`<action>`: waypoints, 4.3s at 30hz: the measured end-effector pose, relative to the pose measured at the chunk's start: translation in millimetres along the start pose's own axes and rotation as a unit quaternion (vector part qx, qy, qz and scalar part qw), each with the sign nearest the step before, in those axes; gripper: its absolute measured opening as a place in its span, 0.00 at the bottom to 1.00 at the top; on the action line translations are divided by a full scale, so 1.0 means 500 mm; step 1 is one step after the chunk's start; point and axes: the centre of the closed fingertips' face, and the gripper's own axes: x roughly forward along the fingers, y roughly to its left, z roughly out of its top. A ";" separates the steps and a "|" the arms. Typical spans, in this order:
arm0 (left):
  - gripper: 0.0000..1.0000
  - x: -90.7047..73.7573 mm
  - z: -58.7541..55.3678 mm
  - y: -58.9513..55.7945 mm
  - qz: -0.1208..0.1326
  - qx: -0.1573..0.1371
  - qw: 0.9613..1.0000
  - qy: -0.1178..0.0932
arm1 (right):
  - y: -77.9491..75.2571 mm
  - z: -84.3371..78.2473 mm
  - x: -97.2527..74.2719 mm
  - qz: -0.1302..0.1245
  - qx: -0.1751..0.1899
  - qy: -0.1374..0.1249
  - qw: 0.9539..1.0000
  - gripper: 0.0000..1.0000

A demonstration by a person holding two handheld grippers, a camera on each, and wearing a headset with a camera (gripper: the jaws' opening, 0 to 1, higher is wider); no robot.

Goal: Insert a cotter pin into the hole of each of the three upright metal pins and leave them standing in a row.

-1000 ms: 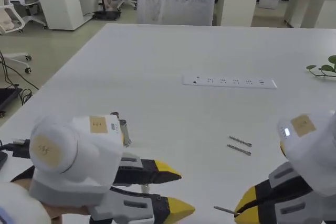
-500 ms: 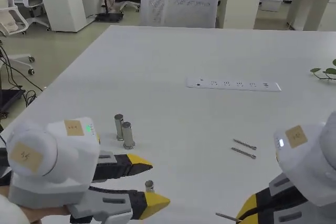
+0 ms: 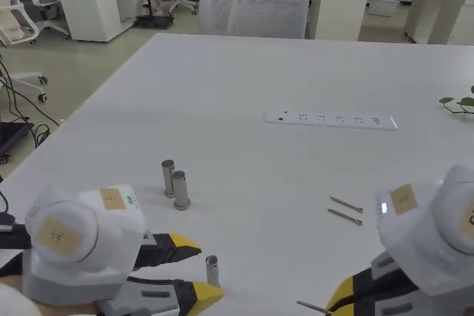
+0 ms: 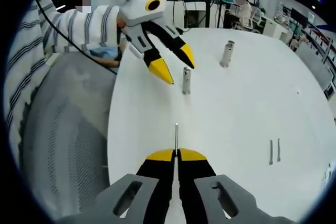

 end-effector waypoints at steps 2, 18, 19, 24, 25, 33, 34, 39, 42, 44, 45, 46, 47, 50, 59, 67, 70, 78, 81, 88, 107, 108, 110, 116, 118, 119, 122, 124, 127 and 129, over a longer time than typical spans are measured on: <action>0.31 0.006 -0.005 0.001 -0.002 -0.003 1.000 0.000 | -0.001 0.002 0.002 -0.002 0.002 0.001 1.000 0.02; 0.21 0.036 -0.030 0.006 -0.009 -0.007 1.000 0.005 | -0.002 0.035 0.029 -0.011 0.008 -0.007 1.000 0.02; 0.19 0.038 -0.031 0.006 -0.009 -0.008 1.000 0.005 | -0.002 0.039 0.031 -0.011 0.009 -0.008 1.000 0.02; 0.13 0.044 -0.036 0.005 -0.010 -0.012 1.000 0.006 | -0.004 0.063 0.046 -0.012 0.005 -0.010 1.000 0.02; 0.12 0.044 -0.037 0.005 -0.010 -0.012 1.000 0.006 | -0.004 0.071 0.050 -0.011 0.005 -0.012 1.000 0.02; 0.08 0.044 -0.035 0.007 -0.007 -0.004 1.000 0.005 | 0.000 0.109 0.078 -0.006 -0.003 -0.020 1.000 0.02; 0.08 0.044 -0.035 0.006 -0.007 -0.006 1.000 0.004 | 0.000 0.112 0.079 -0.006 -0.004 -0.020 1.000 0.02; 0.08 0.043 -0.035 0.006 -0.004 -0.008 1.000 0.002 | -0.009 0.120 0.086 -0.011 -0.003 -0.021 1.000 0.02; 0.08 0.043 -0.035 0.005 -0.002 -0.011 1.000 0.002 | -0.015 0.119 0.090 -0.016 0.002 -0.019 1.000 0.02; 0.08 0.044 -0.036 0.004 -0.002 -0.013 1.000 0.002 | -0.017 0.120 0.092 -0.018 0.006 -0.019 1.000 0.02; 0.08 0.044 -0.036 0.004 0.000 -0.013 1.000 0.002 | -0.018 0.122 0.094 -0.018 0.008 -0.020 1.000 0.02; 0.08 0.044 -0.036 0.004 0.000 -0.012 1.000 0.002 | -0.018 0.124 0.095 -0.018 0.009 -0.021 1.000 0.02; 0.08 0.043 -0.036 0.004 0.004 -0.004 1.000 0.003 | -0.019 0.126 0.096 -0.018 0.010 -0.021 1.000 0.02; 0.08 0.045 -0.036 0.004 0.007 -0.004 1.000 0.003 | -0.020 0.133 0.102 -0.019 0.011 -0.022 1.000 0.02; 0.08 0.045 -0.036 0.004 0.007 -0.011 1.000 0.002 | -0.022 0.140 0.114 -0.019 0.014 -0.021 0.999 0.02; 0.08 0.047 -0.037 0.001 0.006 -0.018 1.000 0.004 | -0.023 0.143 0.119 -0.021 0.015 -0.019 0.999 0.02; 0.08 0.046 -0.038 0.000 0.006 -0.020 1.000 0.005 | -0.023 0.142 0.119 -0.022 0.016 -0.019 0.999 0.02; 0.08 0.045 -0.039 -0.007 0.000 -0.026 1.000 0.009 | -0.024 0.138 0.114 -0.024 0.016 -0.018 0.999 0.02; 0.08 0.043 -0.041 -0.009 -0.002 -0.024 1.000 0.012 | -0.024 0.137 0.112 -0.025 0.015 -0.018 0.999 0.02; 0.08 0.040 -0.042 -0.014 -0.007 -0.013 1.000 0.015 | -0.023 0.136 0.110 -0.017 -0.010 -0.018 1.000 0.02; 0.08 0.039 -0.023 -0.023 -0.018 -0.005 1.000 -0.003 | -0.022 0.151 0.115 -0.006 -0.029 -0.012 0.999 0.02; 0.08 0.039 -0.023 -0.023 -0.018 -0.004 1.000 -0.002 | -0.022 0.151 0.116 -0.006 -0.025 -0.012 1.000 0.02; 0.08 0.040 -0.022 -0.025 -0.019 -0.004 1.000 -0.002 | -0.022 0.153 0.117 -0.006 -0.021 -0.015 1.000 0.02; 0.08 0.043 -0.020 -0.032 -0.025 -0.013 1.000 -0.004 | -0.021 0.157 0.119 -0.006 -0.023 -0.017 1.000 0.02; 0.08 0.044 -0.019 -0.035 -0.028 -0.015 0.999 -0.005 | -0.020 0.158 0.119 -0.005 -0.023 -0.017 1.000 0.02; 0.08 0.044 -0.019 -0.036 -0.028 -0.016 0.999 -0.005 | -0.019 0.159 0.119 -0.005 -0.023 -0.018 1.000 0.02; 0.08 0.045 -0.018 -0.039 -0.029 -0.016 0.999 -0.005 | -0.018 0.158 0.120 -0.004 -0.022 -0.017 1.000 0.02; 0.08 0.044 -0.018 -0.039 -0.030 -0.019 0.999 -0.005 | -0.019 0.159 0.119 -0.005 -0.022 -0.021 1.000 0.03; 0.08 0.044 -0.018 -0.039 -0.029 -0.018 0.999 -0.005 | -0.019 0.159 0.119 -0.003 -0.023 -0.023 0.999 0.03; 0.08 0.044 -0.018 -0.038 -0.028 -0.025 0.999 -0.005 | -0.019 0.160 0.119 -0.002 -0.029 -0.025 0.999 0.03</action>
